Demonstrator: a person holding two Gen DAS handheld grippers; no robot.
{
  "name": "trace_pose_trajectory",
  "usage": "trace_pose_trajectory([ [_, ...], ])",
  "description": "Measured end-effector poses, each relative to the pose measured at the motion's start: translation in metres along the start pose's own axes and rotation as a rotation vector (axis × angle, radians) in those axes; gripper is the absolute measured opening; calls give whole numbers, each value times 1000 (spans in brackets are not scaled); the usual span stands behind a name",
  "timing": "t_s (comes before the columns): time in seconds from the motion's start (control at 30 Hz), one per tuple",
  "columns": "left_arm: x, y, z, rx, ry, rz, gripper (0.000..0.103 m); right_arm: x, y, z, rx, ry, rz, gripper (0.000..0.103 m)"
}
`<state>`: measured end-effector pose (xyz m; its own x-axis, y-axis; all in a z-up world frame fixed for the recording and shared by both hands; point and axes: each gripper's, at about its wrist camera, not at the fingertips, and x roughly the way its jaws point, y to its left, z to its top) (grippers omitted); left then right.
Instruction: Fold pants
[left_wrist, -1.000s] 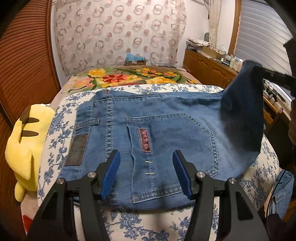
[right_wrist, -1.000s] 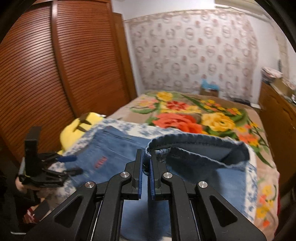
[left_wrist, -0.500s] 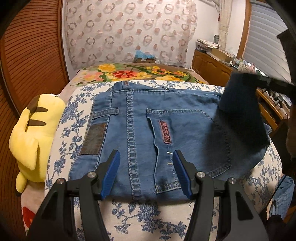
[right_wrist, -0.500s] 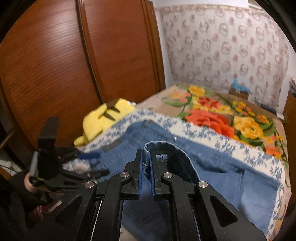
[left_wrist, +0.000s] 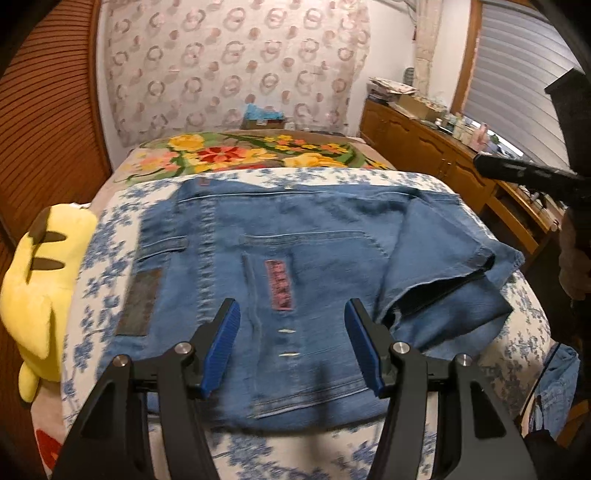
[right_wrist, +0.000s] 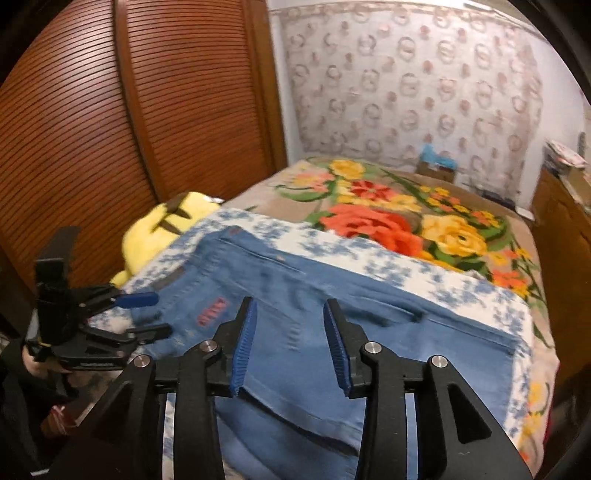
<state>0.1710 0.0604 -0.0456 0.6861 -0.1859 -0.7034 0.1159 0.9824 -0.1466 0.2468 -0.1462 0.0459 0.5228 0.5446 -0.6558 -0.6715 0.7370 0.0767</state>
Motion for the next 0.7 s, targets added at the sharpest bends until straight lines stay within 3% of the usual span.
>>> trace_pose_trajectory([
  [0.23, 13, -28, 1, 45, 25, -85, 58, 0, -35, -37, 77, 63, -64, 40],
  [0.47, 26, -44, -3, 75, 49, -125, 58, 8, -45, -66, 139, 125, -61, 45],
  [0.53, 27, -44, -3, 68, 35, -116, 45, 13, -45, -72, 154, 144, -63, 50],
  [0.7, 31, -49, -4, 72, 36, -143, 35, 19, -47, -82, 191, 166, -52, 51],
])
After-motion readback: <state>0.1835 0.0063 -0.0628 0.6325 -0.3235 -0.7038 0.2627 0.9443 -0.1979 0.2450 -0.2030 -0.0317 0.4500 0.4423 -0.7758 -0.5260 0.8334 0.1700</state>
